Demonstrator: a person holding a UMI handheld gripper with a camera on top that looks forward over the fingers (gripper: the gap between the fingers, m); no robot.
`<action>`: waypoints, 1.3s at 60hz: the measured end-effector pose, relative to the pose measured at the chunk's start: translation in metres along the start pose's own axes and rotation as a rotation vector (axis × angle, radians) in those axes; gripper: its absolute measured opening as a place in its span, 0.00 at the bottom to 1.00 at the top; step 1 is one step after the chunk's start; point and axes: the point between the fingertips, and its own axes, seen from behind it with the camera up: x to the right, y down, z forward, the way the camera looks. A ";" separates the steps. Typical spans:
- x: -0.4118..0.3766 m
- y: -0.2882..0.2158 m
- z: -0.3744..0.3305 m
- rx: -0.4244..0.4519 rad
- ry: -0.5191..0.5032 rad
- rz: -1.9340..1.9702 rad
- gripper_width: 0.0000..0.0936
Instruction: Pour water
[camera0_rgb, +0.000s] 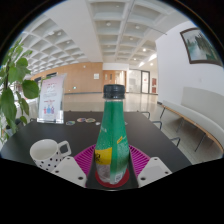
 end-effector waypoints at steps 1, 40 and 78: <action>0.000 0.001 0.000 -0.009 0.000 -0.004 0.59; -0.027 -0.016 -0.234 -0.156 0.048 -0.032 0.92; -0.037 -0.011 -0.353 -0.140 0.091 -0.047 0.92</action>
